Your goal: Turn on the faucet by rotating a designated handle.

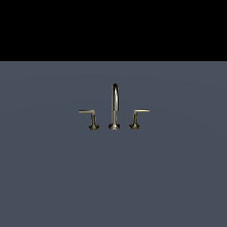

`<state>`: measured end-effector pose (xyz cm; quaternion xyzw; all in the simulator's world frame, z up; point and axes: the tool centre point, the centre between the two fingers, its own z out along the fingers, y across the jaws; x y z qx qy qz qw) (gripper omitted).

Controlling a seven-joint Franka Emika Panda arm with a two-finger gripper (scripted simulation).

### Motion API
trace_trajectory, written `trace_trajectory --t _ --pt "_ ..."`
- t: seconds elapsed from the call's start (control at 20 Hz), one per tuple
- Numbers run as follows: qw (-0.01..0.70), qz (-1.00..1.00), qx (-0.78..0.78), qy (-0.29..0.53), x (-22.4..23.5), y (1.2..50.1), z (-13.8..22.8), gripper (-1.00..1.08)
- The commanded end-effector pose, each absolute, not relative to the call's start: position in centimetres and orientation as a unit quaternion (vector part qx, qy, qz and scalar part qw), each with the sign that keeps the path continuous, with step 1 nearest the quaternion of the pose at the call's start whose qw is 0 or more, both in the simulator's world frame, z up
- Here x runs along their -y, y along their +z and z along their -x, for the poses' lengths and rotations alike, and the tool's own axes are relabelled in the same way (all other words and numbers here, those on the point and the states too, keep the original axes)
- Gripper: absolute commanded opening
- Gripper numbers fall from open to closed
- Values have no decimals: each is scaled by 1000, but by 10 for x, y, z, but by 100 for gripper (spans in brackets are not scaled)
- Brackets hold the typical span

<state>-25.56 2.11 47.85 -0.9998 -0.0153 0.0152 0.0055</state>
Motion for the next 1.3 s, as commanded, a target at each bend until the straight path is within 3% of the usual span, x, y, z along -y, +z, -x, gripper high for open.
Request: trace_trajectory --t 0.0,0.6,1.25 --pt "6 1000 15 15 -21 479 256 -100" --pt "6 1000 -23 15 -37 460 248 -100" --pt "6 989 -144 13 -85 399 213 -100"
